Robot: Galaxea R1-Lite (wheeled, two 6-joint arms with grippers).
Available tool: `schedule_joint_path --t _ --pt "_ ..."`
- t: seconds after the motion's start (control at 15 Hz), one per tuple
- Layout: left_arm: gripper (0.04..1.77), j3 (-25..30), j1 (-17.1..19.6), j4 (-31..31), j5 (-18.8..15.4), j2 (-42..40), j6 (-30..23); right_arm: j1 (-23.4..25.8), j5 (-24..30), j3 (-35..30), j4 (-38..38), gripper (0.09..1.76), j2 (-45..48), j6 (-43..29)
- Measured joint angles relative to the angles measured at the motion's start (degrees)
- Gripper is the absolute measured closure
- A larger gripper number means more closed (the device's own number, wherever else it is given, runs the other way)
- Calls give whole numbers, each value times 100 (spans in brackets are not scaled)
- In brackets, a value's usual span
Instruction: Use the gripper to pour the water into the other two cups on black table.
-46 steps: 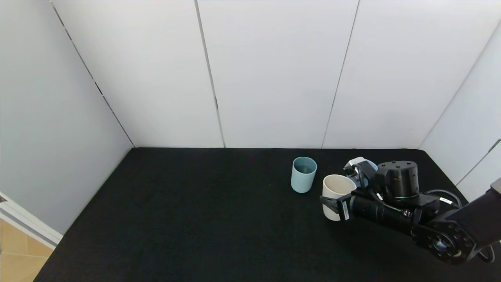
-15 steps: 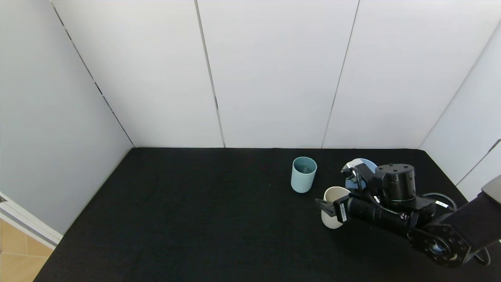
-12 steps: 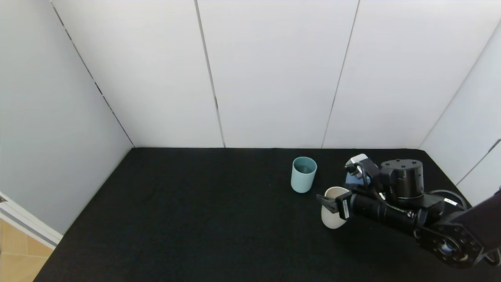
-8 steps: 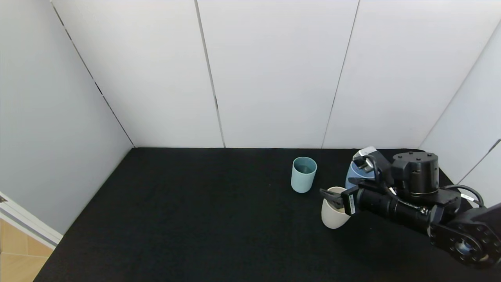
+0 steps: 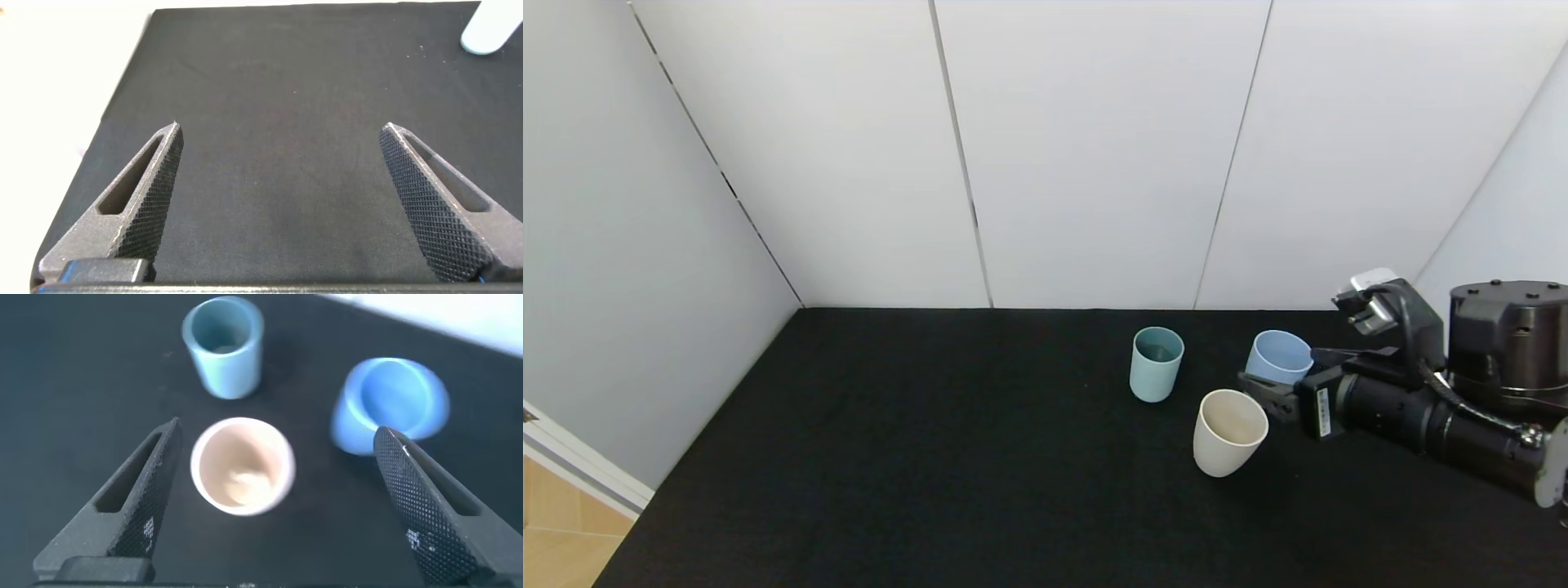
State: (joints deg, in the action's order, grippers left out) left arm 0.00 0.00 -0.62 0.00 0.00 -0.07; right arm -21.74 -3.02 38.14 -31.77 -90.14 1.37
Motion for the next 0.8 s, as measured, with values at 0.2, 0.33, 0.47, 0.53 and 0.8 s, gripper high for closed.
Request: schedule_joint_path --t 0.2,0.33,0.47,0.53,0.8 --pt "9 0 0 0 0 0 -2 27 -345 -413 338 15 764 -13" --pt "9 0 0 0 0 0 -2 27 -595 -741 429 15 1247 -32" --pt "9 0 0 0 0 0 -2 21 -780 -1106 475 15 1709 -35" --pt "9 0 0 0 0 0 -2 13 -872 -1282 479 15 1921 -35" --pt "9 0 0 0 0 0 -2 11 -1296 -1891 521 15 2799 -38"
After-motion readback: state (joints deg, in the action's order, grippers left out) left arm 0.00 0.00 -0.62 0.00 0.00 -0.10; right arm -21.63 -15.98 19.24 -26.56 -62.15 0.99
